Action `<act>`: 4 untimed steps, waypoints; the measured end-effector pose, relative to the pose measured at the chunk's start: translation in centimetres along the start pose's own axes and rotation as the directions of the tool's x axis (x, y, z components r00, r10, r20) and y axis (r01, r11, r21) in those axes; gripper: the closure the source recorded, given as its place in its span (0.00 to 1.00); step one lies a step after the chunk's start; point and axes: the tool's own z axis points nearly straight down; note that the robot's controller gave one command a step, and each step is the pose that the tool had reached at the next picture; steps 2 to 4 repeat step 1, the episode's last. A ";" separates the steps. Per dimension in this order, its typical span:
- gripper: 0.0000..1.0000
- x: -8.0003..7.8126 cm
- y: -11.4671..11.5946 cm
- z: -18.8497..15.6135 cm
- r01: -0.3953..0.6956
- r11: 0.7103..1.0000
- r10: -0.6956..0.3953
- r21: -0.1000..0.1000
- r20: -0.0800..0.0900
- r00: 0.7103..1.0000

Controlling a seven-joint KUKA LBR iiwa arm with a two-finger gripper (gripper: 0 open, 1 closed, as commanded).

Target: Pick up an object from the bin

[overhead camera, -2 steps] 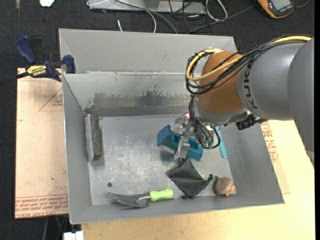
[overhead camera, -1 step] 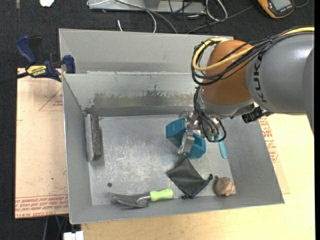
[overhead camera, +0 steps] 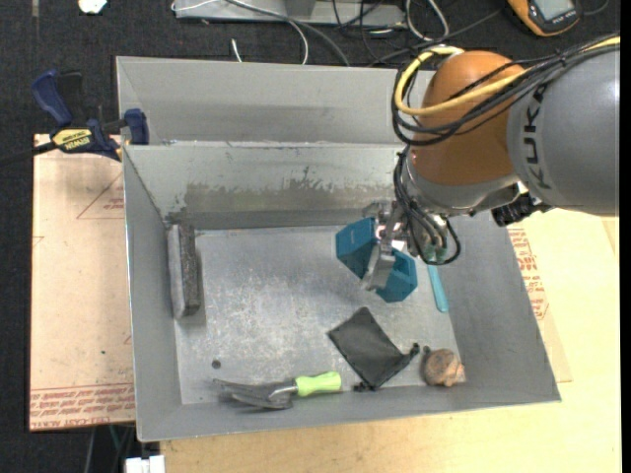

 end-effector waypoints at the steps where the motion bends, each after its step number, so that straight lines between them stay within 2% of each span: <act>1: 1.00 -0.1 0.0 -3.2 0.000 1.000 0.000 -0.002 0.007 1.000; 4: 1.00 -0.1 0.0 -3.2 0.000 1.000 0.000 -0.002 0.007 1.000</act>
Offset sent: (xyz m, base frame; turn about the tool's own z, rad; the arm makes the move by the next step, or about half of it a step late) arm 0.0010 -0.0001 0.0316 -0.0004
